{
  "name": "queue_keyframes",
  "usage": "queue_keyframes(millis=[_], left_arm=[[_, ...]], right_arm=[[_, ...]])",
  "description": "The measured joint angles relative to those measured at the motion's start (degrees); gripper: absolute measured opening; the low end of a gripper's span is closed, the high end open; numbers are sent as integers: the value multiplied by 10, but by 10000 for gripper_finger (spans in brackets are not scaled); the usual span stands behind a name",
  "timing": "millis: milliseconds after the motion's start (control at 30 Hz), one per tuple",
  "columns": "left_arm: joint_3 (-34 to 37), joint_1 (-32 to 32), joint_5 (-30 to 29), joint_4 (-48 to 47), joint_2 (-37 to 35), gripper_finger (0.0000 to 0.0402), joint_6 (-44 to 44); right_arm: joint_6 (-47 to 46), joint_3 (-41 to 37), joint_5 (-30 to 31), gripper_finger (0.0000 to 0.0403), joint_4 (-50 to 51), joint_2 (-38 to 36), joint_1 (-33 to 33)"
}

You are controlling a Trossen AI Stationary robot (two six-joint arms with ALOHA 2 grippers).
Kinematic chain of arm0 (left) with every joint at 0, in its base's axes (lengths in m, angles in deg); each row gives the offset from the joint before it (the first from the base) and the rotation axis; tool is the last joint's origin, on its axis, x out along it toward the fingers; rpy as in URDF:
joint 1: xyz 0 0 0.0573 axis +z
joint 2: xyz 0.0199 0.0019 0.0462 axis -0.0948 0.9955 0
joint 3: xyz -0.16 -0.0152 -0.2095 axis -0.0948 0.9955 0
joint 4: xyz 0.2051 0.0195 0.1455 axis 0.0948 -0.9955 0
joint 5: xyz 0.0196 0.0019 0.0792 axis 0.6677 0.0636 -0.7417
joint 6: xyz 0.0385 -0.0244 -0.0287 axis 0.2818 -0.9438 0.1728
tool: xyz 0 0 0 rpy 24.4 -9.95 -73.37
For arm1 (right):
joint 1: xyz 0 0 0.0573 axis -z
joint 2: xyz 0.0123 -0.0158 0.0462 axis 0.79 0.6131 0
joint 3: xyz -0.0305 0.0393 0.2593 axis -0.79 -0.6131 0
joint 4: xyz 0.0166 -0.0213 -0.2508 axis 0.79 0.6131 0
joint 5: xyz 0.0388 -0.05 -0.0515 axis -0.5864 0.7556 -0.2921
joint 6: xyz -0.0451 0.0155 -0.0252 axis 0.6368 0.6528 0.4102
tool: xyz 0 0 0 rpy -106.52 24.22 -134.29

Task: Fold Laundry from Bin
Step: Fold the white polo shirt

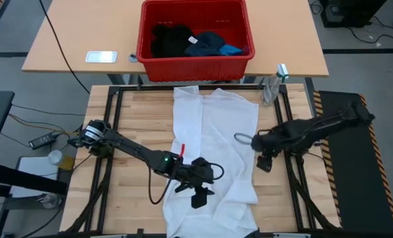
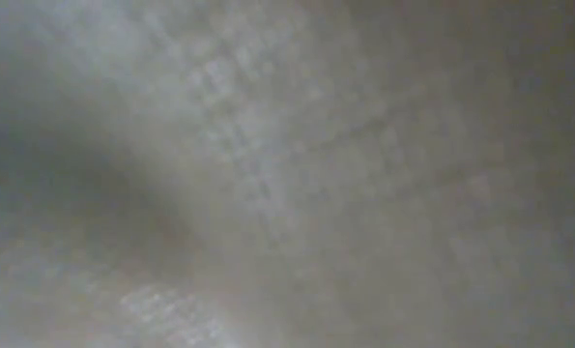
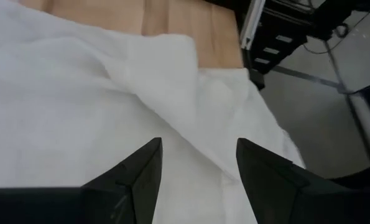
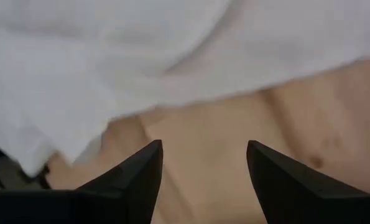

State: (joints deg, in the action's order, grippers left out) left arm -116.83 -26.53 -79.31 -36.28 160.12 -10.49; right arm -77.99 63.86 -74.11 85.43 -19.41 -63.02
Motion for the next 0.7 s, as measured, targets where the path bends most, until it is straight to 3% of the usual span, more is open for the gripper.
queue_keyframes(millis=[200,533,700], left_arm=[[0,11,-21,7,-2,208,42],[0,88,23,-15,-44,207,138],[0,133,83,-44,-51,207,185]], right_arm=[[34,-63,31,238,-49,-53,126],[-28,-73,301,217,-110,-35,272],[-16,-86,329,200,-236,31,363]])
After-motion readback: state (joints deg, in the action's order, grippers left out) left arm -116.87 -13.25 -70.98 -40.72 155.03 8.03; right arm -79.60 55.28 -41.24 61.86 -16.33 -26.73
